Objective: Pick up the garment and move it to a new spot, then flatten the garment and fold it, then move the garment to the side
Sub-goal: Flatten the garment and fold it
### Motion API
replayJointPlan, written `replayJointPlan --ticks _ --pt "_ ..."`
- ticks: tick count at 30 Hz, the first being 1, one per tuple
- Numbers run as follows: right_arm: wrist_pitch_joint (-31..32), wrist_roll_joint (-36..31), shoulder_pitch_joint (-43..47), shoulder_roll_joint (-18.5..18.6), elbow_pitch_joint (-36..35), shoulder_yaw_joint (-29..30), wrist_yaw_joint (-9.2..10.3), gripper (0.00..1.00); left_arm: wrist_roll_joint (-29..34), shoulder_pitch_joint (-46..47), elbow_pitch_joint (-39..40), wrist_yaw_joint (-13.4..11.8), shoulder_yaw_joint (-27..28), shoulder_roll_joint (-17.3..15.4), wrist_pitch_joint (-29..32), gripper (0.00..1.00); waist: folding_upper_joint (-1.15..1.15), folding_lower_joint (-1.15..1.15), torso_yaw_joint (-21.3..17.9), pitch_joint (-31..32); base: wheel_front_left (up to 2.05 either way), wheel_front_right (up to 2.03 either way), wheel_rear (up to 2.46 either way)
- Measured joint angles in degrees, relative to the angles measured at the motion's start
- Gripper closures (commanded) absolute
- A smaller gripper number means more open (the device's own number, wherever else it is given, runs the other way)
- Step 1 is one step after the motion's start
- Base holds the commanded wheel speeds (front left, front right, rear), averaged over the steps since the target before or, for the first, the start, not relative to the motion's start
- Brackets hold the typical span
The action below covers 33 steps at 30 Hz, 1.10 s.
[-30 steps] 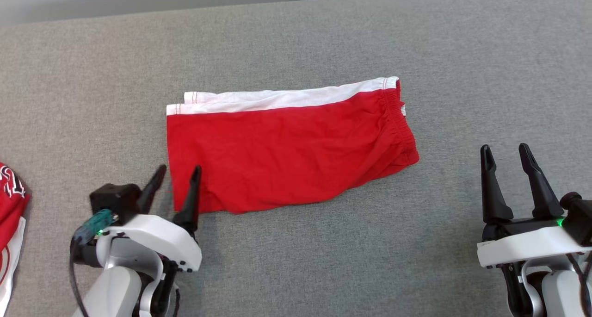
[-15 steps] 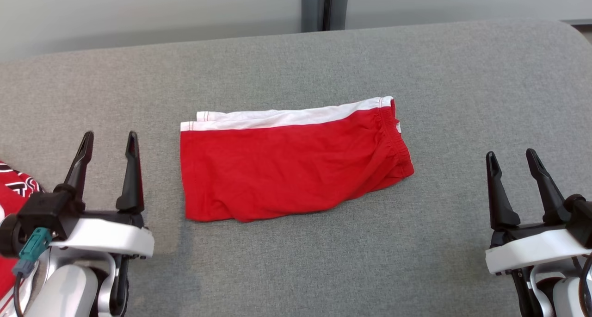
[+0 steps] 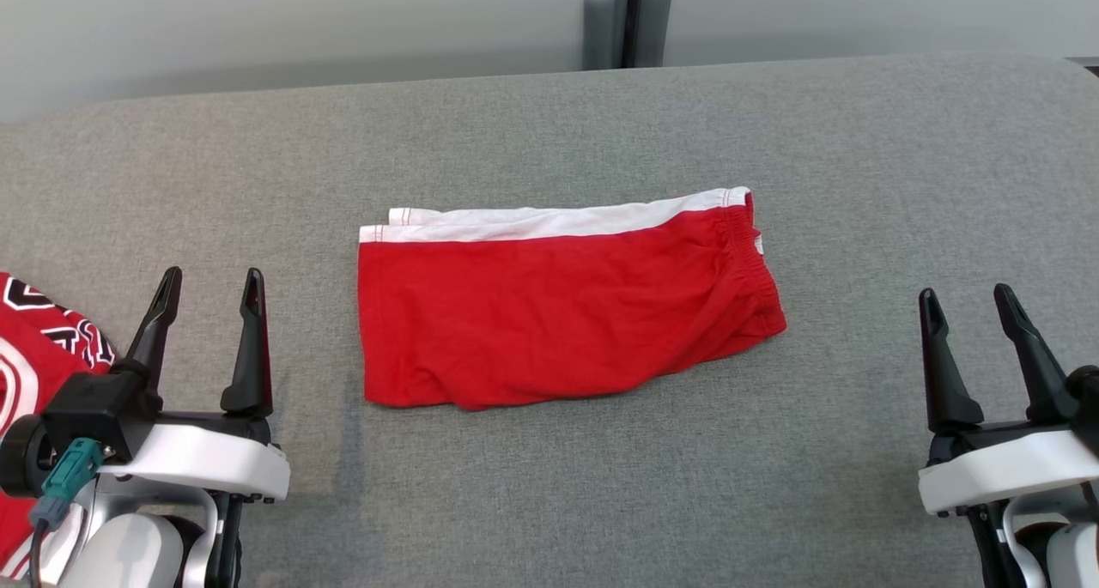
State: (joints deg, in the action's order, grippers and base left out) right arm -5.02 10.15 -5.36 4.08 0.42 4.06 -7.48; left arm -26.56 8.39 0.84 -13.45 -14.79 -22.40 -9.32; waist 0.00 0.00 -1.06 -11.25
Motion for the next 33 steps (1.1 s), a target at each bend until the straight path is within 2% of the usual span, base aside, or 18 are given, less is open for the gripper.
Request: replayJointPlan --ticks 6,12,17,23,28,33 --pt "1.0 0.9 -0.9 0.3 0.1 1.2 0.0 0.0 0.0 1.1 0.7 -0.2 -0.3 0.2 0.1 0.0 0.0 0.0 1.4 -0.9 0.0 0.0 0.0" --pt "2.7 2.4 -6.3 2.9 2.8 0.3 0.0 0.0 -0.1 4.1 1.1 0.4 -1.0 1.4 -0.8 0.0 0.0 0.0 4.3 -2.5 0.0 0.0 0.0" --pt "3.8 3.9 -12.1 4.9 8.9 -4.0 0.0 0.0 0.0 6.4 0.1 1.4 -2.2 2.1 -1.4 0.0 0.0 0.0 7.2 -3.9 0.0 0.0 0.0" --pt "5.2 6.1 -17.0 7.0 19.4 -7.9 -0.01 0.0 0.0 8.3 -1.8 2.3 -3.4 3.2 -1.9 0.0 0.0 0.0 10.0 -5.6 0.0 0.0 0.0" --pt "6.4 8.3 -18.6 8.3 26.3 -9.6 -0.01 0.0 0.0 8.8 -3.1 2.4 -3.8 3.5 -2.3 0.0 0.0 0.0 11.0 -6.7 0.0 0.0 0.0" --pt "6.5 11.1 -19.4 9.0 30.0 -10.6 -0.02 0.0 0.0 9.7 -3.6 2.6 -3.8 3.4 -2.6 0.0 0.0 0.0 10.9 -7.5 0.0 0.0 0.0"
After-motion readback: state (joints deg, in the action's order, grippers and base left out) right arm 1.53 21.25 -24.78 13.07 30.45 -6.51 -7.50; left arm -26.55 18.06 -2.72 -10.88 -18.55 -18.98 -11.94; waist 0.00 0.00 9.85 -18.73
